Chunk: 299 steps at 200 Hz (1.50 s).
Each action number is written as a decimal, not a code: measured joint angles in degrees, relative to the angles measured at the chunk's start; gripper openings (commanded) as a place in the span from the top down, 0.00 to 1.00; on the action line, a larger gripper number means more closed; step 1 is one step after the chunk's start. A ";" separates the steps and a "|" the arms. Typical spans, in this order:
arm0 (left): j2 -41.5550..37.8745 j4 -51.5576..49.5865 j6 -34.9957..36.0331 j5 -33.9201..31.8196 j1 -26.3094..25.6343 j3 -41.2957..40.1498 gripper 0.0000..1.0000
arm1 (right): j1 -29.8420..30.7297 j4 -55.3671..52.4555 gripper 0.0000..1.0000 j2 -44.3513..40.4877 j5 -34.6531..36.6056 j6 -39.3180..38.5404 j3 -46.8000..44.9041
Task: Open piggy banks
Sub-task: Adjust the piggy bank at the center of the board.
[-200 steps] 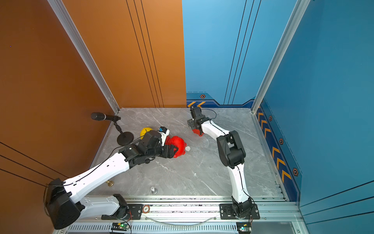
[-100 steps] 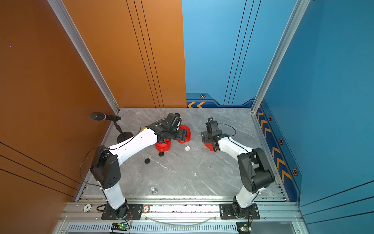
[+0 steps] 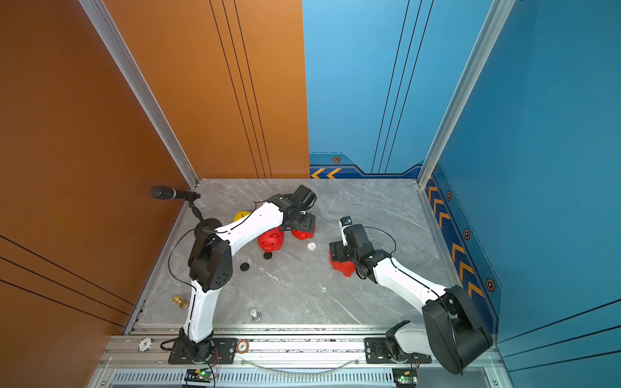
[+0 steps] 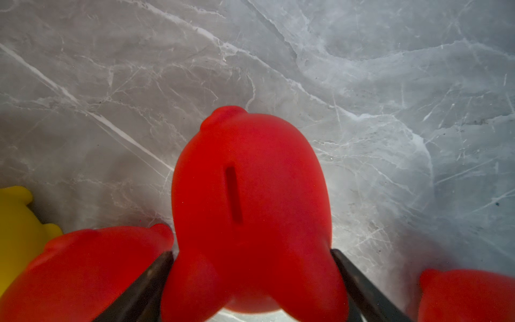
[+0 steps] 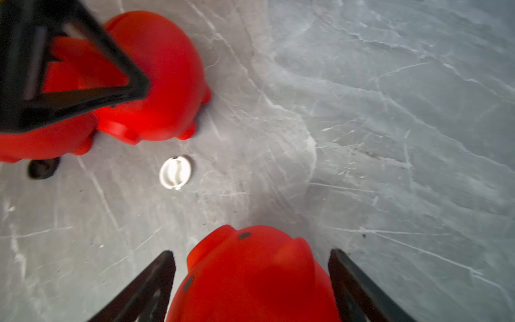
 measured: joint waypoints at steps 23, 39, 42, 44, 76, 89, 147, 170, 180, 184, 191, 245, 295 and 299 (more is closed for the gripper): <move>0.50 -1.68 0.00 -0.24 -0.17 1.77 0.22 | 2.51 1.20 0.14 -1.92 -2.40 -0.66 -1.92; 0.52 -2.19 -0.02 -0.22 -0.28 2.38 0.12 | 3.93 1.90 0.14 -2.84 -4.07 -1.27 -2.84; 0.52 -2.25 -0.02 -0.20 -0.33 2.45 0.09 | 4.07 2.01 0.14 -2.93 -4.35 -1.29 -2.95; 0.52 -2.29 0.15 -0.20 -0.33 2.51 0.08 | 4.22 2.14 0.13 -3.06 -4.61 -1.31 -3.04; 0.42 -2.32 0.26 -0.09 -0.33 2.86 0.02 | 5.92 2.80 0.05 -4.81 -8.20 -2.10 -3.63; 0.00 -2.38 0.42 0.28 -0.33 2.86 0.02 | 6.16 2.95 0.02 -6.10 -9.62 -2.43 -3.65; -9.14 -2.54 1.62 4.85 -0.15 1.31 0.02 | 4.22 1.53 0.00 -14.14 -8.61 1.11 -3.65; -14.25 -0.11 2.64 8.41 -0.15 -3.65 0.02 | -0.15 -1.38 0.00 -17.53 -5.97 5.81 -3.63; -16.20 1.70 3.30 10.80 0.02 -6.91 0.02 | -2.25 -3.67 0.00 -18.71 -4.35 7.96 -3.63; -16.83 2.45 3.50 12.04 0.04 -8.13 0.02 | -2.99 -4.72 0.00 -19.10 -3.80 8.90 -3.61; -17.88 4.04 4.00 14.40 0.04 -10.54 0.02 | -4.24 -6.78 0.00 -19.58 -2.62 10.40 -3.54; -19.34 15.56 8.07 36.33 -0.87 -22.23 0.02 | -6.36 -25.88 0.00 -19.96 6.08 20.76 -1.97; -14.47 23.15 11.19 49.05 -4.72 -22.27 0.02 | -4.11 -37.68 0.00 -21.57 9.90 28.55 -2.14; -13.79 23.56 11.32 49.68 -4.94 -22.27 0.02 | -3.89 -38.23 0.00 -21.57 9.92 29.09 -2.27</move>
